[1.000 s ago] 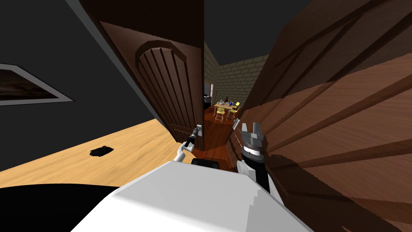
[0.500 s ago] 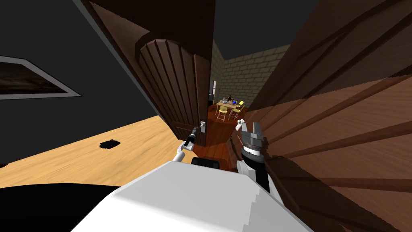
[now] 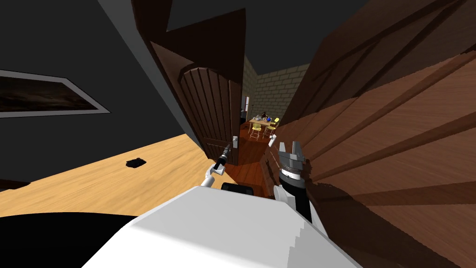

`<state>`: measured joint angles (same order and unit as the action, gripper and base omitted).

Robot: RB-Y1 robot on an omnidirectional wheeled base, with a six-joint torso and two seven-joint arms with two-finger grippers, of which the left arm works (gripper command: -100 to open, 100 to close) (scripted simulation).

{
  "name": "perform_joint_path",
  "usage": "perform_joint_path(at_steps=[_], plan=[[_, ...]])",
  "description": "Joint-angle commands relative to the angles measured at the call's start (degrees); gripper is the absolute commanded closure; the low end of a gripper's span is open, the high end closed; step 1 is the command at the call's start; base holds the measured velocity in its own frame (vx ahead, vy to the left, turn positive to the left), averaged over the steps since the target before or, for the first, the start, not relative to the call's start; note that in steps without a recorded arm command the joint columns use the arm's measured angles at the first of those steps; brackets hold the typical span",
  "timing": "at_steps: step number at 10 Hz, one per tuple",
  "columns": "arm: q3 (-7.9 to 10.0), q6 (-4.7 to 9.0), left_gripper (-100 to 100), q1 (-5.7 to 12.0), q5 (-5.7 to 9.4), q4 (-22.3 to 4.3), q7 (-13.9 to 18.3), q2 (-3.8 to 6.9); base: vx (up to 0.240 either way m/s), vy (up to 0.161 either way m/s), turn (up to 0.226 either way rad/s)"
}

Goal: Push the door open

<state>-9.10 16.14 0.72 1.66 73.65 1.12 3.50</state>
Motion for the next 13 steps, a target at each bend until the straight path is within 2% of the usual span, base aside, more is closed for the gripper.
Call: perform_joint_path(at_steps=[1,3,6,9,12,13], plan=[[-0.46,-0.05,-100,-0.16,0.12,0.2,0.3,-0.47,-0.225,0.0,0.006],[-0.07,0.27,-100,0.14,0.08,-0.4,0.1,-0.01,-0.002,-0.001,-0.015],[0.33,0.53,-100,0.59,0.09,-1.0,0.0,0.18,0.196,-0.04,-0.018],[0.89,0.89,-100,1.2,0.1,-1.8,-0.1,-0.01,0.206,-0.025,-0.021],[1.39,1.21,-100,1.75,0.1,-2.5,-0.2,-0.64,0.194,-0.05,-0.021],[1.31,1.13,-100,1.67,0.1,-2.4,-0.2,-0.52,0.082,-0.031,0.002]])
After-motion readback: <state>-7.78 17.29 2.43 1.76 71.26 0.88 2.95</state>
